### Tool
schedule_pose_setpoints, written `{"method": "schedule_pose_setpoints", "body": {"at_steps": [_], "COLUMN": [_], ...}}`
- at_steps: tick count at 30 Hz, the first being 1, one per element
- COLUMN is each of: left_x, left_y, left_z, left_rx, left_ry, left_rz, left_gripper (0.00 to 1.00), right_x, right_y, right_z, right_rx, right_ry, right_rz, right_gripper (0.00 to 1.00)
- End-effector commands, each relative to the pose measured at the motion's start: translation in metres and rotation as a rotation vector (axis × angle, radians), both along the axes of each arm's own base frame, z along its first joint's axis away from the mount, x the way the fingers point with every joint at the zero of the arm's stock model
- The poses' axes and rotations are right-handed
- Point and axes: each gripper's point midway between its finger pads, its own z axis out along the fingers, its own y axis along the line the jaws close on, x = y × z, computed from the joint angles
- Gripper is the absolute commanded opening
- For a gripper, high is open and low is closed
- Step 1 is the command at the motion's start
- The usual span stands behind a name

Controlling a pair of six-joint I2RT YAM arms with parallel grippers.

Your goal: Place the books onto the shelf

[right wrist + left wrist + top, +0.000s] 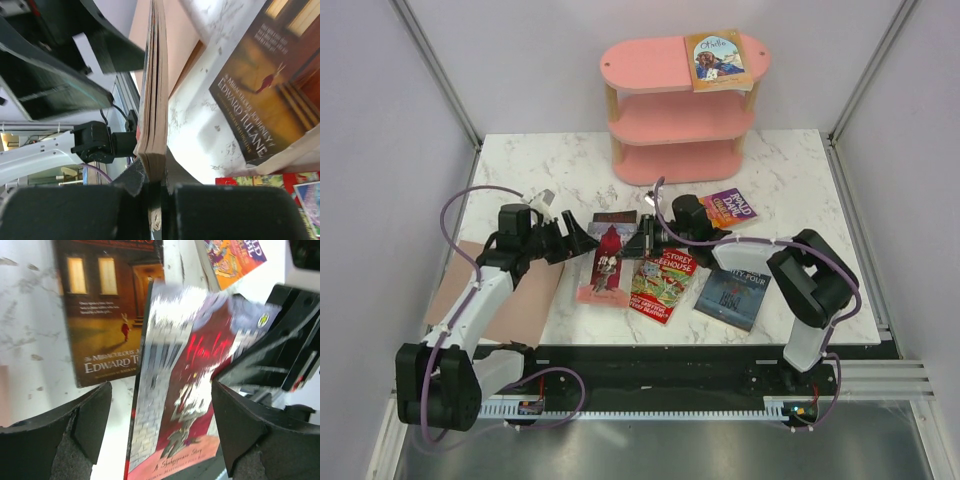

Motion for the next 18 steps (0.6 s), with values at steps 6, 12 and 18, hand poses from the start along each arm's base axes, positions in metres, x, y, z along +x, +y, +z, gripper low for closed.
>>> {"method": "schedule_pose_setpoints", "body": {"at_steps": [6, 12, 18], "left_x": [-0.001, -0.001, 0.017], "left_y": [-0.037, -0.050, -0.052], "left_z": [0.016, 0.030, 0.056], "left_rx": [-0.250, -0.348, -0.368], "left_ry": [-0.048, -0.088, -0.144], "left_rz": [-0.130, -0.205, -0.184], "left_gripper": [0.84, 0.02, 0.02], "right_x": [0.015, 0.023, 0.059], "right_y": [0.013, 0.021, -0.022], "right_z": [0.072, 0.079, 0.032], "right_rx": [0.260, 0.341, -0.145], "right_ry": [-0.096, -0.067, -0.182], "right_rz": [0.083, 0.076, -0.214], "right_gripper": [0.00, 0.06, 0.45]}}
